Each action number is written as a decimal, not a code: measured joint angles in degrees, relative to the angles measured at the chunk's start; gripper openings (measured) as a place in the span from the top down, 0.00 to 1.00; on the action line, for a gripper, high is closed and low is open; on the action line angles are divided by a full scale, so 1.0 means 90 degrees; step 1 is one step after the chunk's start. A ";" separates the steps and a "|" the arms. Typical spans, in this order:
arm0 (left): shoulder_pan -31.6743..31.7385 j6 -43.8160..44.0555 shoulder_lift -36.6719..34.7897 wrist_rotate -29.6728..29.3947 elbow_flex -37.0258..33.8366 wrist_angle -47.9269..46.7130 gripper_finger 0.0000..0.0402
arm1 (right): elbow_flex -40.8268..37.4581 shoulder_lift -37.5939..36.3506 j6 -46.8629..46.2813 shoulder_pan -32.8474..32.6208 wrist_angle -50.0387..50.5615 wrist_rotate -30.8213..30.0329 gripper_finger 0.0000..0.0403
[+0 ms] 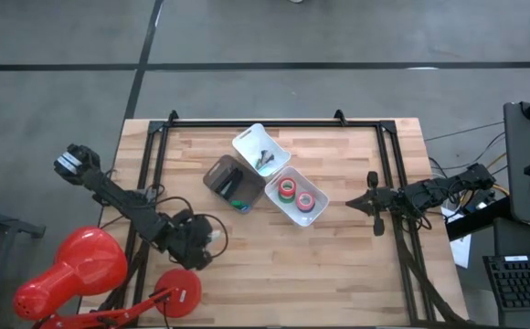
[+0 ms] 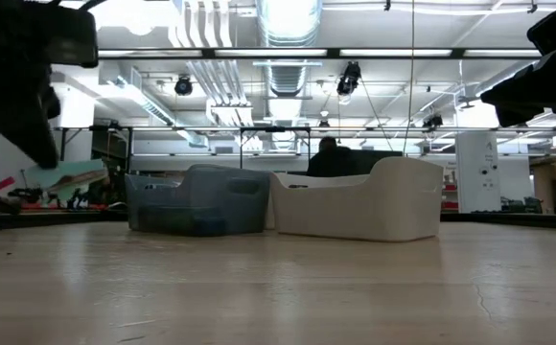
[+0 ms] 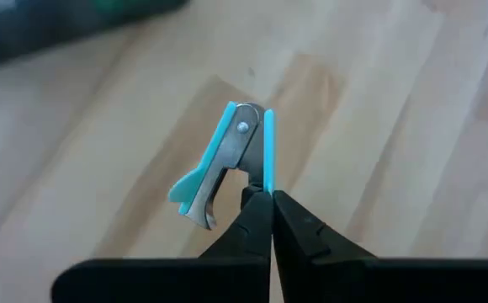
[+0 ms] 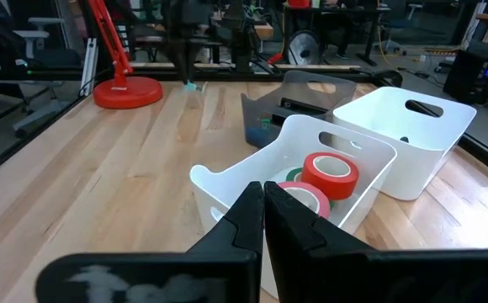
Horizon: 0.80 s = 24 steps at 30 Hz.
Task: Pick and place Stapler, Stapler remover, tape
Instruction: Put the light blue staple remover into the top white bin
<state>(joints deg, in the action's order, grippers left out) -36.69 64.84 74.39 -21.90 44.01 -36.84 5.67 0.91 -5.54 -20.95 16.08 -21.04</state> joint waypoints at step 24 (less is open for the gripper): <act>0.1331 -0.2341 0.0000 -0.1989 0.0006 0.2313 1.00 | 0.0000 0.0000 0.0000 -0.0002 0.0000 0.0002 0.98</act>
<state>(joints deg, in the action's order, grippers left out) -24.71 43.77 74.39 -39.80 44.07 -16.02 5.67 0.90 -5.54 -20.96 16.08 -21.02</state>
